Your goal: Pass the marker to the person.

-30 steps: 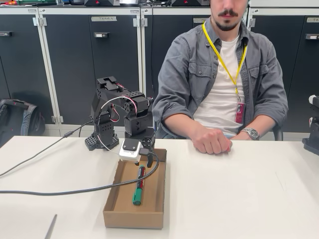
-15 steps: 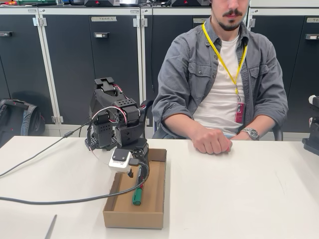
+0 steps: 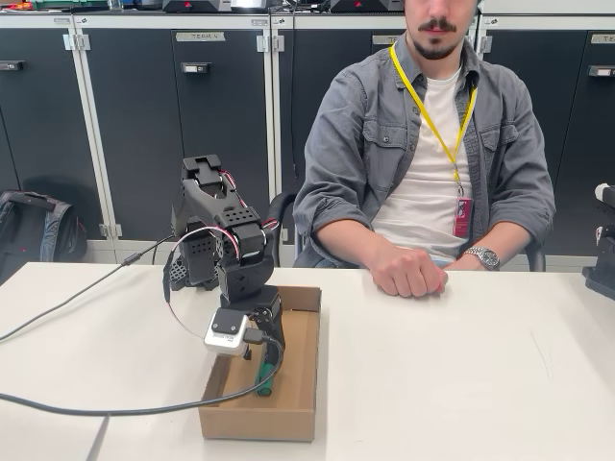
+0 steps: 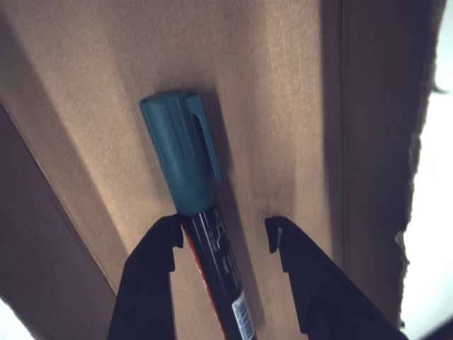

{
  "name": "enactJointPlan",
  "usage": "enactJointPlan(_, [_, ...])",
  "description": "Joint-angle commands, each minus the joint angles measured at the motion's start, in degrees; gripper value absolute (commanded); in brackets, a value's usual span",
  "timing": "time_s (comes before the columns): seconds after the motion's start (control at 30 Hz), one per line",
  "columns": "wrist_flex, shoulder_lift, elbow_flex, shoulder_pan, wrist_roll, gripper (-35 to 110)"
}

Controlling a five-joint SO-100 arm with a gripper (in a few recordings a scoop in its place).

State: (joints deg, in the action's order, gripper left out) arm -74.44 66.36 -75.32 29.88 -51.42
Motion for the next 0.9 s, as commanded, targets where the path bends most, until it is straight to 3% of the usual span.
enactJointPlan(0.0, [1.4, -0.4, 2.8, 0.2, -0.8, 26])
enactJointPlan(0.27, [0.4, -3.4, 4.3, -0.4, -1.4, 21])
enactJointPlan(0.47, [1.6, -3.5, 4.4, -0.5, -3.6, -5])
enactJointPlan(0.87, [1.1, 2.0, 5.6, 0.9, 6.3, -5])
